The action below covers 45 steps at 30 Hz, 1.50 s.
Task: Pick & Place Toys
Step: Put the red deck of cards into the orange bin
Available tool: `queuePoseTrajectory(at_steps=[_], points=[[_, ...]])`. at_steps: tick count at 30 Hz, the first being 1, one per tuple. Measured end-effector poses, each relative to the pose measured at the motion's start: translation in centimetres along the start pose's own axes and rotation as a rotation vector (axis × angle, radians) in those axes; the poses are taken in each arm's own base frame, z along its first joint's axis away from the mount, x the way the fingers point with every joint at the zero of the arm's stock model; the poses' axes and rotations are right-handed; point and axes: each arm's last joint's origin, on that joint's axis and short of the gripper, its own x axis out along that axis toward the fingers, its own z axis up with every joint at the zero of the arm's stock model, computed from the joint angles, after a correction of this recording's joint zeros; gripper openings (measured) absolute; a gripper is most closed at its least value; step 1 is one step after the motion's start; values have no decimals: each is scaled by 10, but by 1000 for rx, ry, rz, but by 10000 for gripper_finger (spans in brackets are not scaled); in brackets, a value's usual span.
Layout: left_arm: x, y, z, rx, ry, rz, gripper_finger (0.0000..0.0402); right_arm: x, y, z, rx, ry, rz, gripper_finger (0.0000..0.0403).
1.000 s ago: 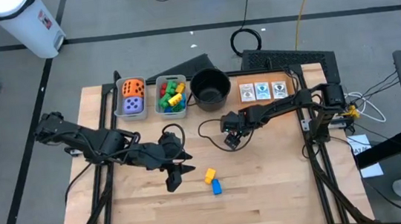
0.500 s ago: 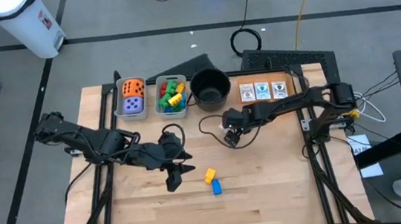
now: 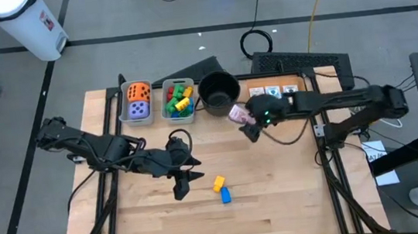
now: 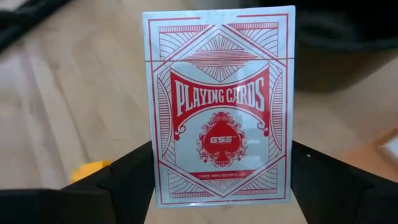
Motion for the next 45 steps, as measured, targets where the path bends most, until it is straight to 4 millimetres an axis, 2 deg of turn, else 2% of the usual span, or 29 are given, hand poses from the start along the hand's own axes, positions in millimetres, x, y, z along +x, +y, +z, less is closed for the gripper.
queuePoseTrajectory(at_steps=[6,11,21,27,38,45], points=[[1,5,3,-4,-9,14,191,-28,-26,-2,-14,46,-89,305],[3,10,6,1,-15,27,191,-43,-46,-1,-138,180,-188,305],[5,18,12,-14,-12,31,191,-47,-78,11,-398,279,-250,305],[7,29,18,-38,-14,43,191,-38,-104,18,-419,344,-228,305],[11,54,30,-93,-11,54,191,-3,-155,20,-465,536,-210,305],[11,60,34,-107,-11,56,191,17,-174,19,-489,598,-193,305]])
